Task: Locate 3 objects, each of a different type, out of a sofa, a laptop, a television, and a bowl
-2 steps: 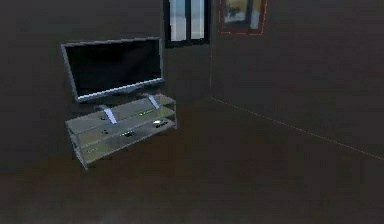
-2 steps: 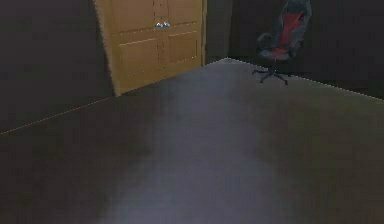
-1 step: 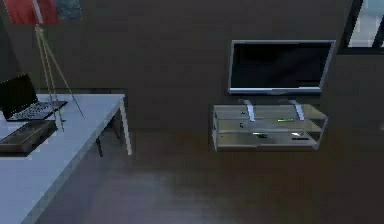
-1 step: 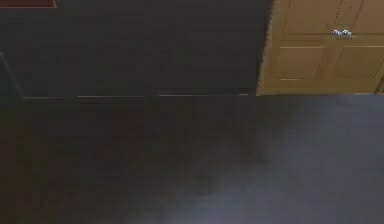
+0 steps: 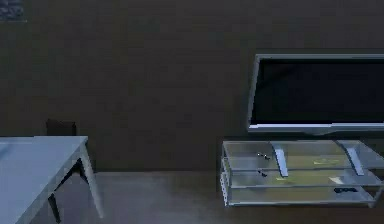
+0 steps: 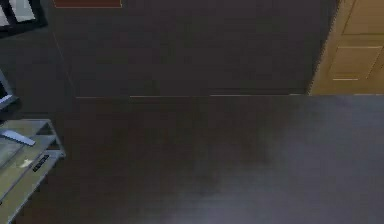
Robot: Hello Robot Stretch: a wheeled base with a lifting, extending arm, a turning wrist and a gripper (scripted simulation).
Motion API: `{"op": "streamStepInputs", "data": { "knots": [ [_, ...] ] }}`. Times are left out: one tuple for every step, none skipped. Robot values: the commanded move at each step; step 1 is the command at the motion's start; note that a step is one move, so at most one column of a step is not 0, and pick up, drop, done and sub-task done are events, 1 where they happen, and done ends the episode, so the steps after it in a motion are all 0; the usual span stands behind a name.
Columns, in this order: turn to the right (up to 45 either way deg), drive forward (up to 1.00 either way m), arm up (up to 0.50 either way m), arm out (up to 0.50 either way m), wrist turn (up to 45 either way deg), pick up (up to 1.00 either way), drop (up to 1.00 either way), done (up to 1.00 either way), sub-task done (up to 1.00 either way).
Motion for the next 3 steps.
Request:
{"op": "streamStepInputs", "data": {
  "knots": [
    [-45.0,0.0,0.0,0.0,0.0,0.0,0.0,0.0,0.0],
    [-12.0,0.0,0.0,0.0,0.0,0.0,0.0,0.0,0.0],
    [0.0,0.0,0.0,0.0,0.0,0.0,0.0,1.0,0.0]
  ]
}}
